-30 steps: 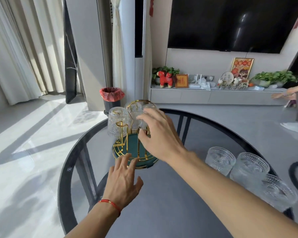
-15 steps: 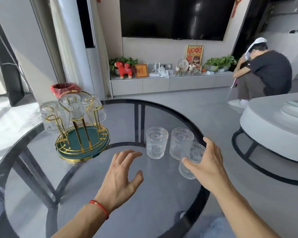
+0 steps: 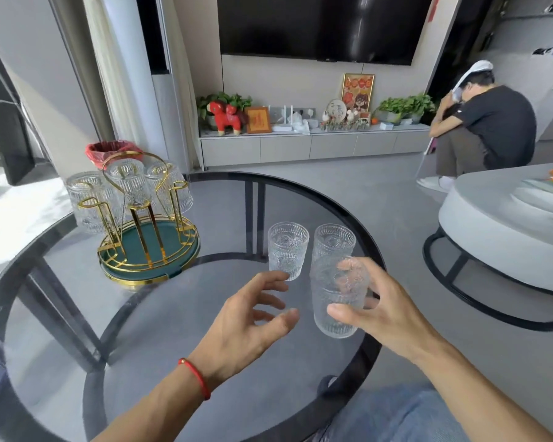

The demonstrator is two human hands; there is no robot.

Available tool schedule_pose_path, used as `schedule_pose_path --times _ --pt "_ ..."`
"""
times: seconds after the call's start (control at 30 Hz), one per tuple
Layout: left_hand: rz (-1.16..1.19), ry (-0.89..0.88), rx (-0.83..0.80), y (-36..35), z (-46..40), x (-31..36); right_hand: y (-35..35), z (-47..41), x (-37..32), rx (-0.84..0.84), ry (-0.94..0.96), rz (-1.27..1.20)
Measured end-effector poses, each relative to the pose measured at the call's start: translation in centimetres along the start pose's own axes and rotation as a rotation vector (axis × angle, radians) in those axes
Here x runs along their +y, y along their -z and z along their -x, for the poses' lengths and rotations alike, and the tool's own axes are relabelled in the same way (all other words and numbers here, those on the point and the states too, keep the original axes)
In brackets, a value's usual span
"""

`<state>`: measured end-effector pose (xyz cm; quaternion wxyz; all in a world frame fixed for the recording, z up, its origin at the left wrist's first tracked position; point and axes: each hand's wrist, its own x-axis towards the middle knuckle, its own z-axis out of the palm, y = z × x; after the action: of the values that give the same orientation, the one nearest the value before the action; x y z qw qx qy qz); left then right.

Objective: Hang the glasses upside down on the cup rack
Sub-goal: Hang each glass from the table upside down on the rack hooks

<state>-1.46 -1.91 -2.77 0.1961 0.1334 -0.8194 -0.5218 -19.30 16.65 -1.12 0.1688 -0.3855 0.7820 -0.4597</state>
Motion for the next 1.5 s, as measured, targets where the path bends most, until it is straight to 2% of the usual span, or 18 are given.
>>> schedule_pose_path --times 0.07,0.13,0.3,0.4,0.5,0.53,0.6,0.73,0.83,0.9,0.97,1.2,1.4,1.5 --pt "0.102 0.0 -0.065 -0.4 0.2 0.5 -1.4 0.1 -1.1 -0.107 0.089 -0.015" --pt "0.112 -0.019 -0.064 -0.8 0.4 0.9 -3.1 -0.1 -2.0 -0.159 0.178 0.023" --pt "0.013 -0.006 0.179 1.8 0.2 1.2 -6.4 -1.6 -3.6 -0.18 0.244 -0.065" --pt "0.09 0.018 0.314 4.7 -0.1 1.1 -8.3 -2.6 -4.7 -0.243 0.128 -0.247" --pt "0.235 0.087 0.42 7.0 -0.4 0.6 -10.4 -3.9 -6.2 -0.412 -0.138 -0.72" --pt "0.273 0.105 0.433 7.5 -0.4 0.5 -11.1 -4.5 -6.7 -0.435 -0.165 -0.806" --pt "0.296 0.13 0.432 8.3 -0.5 0.1 -12.4 -5.7 -7.4 -0.376 -0.146 -0.83" --pt "0.097 0.113 0.426 10.7 -0.9 -1.6 -13.7 -8.3 -8.9 -0.108 -0.075 -0.697" --pt "-0.312 0.127 0.45 12.9 -0.5 -4.4 -13.1 -11.2 -10.9 0.109 0.027 -0.423" --pt "-0.597 0.178 0.412 13.9 -0.3 -6.3 -12.4 -13.5 -12.6 0.194 0.095 -0.319" --pt "-0.766 0.2 0.348 14.2 -0.3 -7.8 -11.9 -15.6 -14.3 0.246 0.156 -0.2" --pt "-0.928 0.278 0.231 13.9 -0.4 -9.4 -13.1 -20.0 -17.9 0.257 0.196 0.039" --pt "-0.892 0.31 0.231 13.9 -0.5 -9.8 -15.2 -21.0 -18.9 0.248 0.188 0.105" --pt "-0.904 0.313 0.218 13.9 -0.4 -10.1 -16.2 -21.3 -19.2 0.203 0.214 0.218"
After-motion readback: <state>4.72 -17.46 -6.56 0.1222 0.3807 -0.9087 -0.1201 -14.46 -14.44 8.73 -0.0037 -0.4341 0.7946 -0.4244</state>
